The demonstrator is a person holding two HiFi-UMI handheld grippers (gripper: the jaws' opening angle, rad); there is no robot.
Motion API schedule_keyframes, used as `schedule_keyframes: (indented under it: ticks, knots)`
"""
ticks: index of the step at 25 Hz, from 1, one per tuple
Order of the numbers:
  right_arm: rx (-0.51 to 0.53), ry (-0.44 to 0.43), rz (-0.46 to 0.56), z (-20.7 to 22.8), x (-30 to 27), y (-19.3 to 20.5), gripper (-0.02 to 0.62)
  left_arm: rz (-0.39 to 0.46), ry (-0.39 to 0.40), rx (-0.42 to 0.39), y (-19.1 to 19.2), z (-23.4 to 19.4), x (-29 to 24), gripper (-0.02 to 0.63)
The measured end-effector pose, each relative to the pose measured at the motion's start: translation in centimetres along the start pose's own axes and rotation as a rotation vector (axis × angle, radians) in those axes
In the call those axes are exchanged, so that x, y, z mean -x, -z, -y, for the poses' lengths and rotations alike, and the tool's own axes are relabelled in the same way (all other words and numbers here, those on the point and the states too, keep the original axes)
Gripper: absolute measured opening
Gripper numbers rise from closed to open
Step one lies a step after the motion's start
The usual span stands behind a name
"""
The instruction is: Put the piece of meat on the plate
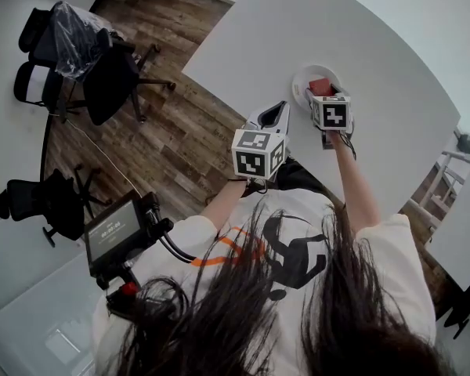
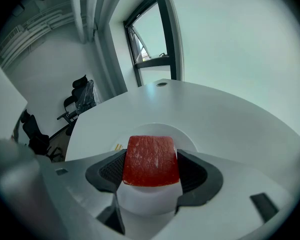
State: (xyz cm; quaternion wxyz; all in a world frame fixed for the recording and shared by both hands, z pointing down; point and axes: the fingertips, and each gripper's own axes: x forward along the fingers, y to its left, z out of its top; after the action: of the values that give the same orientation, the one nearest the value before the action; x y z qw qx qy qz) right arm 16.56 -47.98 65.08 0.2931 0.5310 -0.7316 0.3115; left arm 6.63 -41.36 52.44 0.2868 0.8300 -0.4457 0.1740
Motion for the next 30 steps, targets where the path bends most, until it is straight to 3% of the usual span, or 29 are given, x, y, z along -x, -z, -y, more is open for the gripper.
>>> schedule_keyframes:
  ticks: [11, 30]
  knots:
    - [0.118, 0.028, -0.048, -0.4, -0.6, 1.0, 0.314, 0.005, -0.02, 0.017, 0.4, -0.6, 0.3, 0.005]
    - [0.127, 0.019, -0.052, -0.9, -1.0, 0.4, 0.314, 0.006, -0.033, 0.024, 0.5, -2.1, 1.4, 0.005]
